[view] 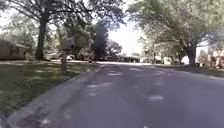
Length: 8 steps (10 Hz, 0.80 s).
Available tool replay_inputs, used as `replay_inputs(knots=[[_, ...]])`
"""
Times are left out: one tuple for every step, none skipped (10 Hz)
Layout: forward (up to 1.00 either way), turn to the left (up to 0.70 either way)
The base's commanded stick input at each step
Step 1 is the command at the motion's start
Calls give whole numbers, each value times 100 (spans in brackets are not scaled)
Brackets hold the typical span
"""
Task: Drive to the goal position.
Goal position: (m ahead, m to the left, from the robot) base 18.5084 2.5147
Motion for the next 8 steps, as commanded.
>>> replay_inputs(knots=[[100,0],[100,0],[100,0],[100,0],[100,0],[100,0],[100,0],[100,0]])
